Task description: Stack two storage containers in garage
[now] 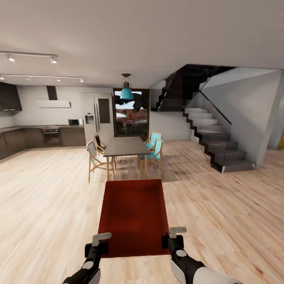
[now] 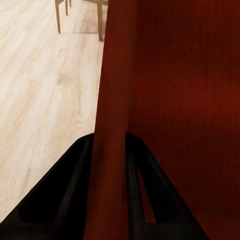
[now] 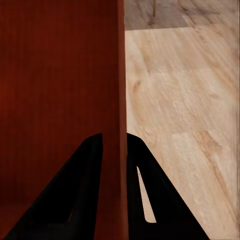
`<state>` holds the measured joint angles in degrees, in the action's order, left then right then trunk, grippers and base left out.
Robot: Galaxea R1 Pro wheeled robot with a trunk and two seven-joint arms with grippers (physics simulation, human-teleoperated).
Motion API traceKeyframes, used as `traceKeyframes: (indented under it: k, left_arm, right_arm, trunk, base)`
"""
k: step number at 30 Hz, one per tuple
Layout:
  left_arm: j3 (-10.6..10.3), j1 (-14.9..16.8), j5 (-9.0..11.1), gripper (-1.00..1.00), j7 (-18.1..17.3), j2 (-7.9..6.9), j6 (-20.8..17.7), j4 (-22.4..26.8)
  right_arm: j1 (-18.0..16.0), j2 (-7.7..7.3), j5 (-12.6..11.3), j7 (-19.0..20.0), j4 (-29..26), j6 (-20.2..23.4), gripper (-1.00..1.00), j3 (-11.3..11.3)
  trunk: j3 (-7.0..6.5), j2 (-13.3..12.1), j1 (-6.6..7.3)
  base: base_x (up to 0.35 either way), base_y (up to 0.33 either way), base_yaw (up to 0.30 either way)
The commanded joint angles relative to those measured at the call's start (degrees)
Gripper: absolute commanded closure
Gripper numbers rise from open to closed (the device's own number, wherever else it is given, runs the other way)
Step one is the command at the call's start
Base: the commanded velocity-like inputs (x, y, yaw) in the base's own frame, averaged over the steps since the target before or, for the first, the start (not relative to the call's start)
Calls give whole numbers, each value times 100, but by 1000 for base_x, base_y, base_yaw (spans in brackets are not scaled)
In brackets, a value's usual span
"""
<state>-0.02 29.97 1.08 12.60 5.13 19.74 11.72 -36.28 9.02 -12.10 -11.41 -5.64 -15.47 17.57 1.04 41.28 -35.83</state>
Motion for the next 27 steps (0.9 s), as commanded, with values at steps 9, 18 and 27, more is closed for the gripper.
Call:
traceKeyframes:
  k: [9,18,27]
  left_arm:
    - [177,9,-117,100,1,6,-14,32]
    - [186,9,-117,100,6,13,-23,24]
    - [179,9,-117,100,4,7,-14,29]
  right_arm:
    - [-3,3,-55,24,10,1,100,-60]
    - [-3,3,-55,26,10,1,100,-60]
    - [-4,3,-47,32,10,1,100,-58]
  trunk:
    - [-14,9,-5]
    - [-31,9,-5]
    - [-32,9,-5]
  base:
    - [321,0,-239]
    - [322,0,-174]
    - [323,0,-5]
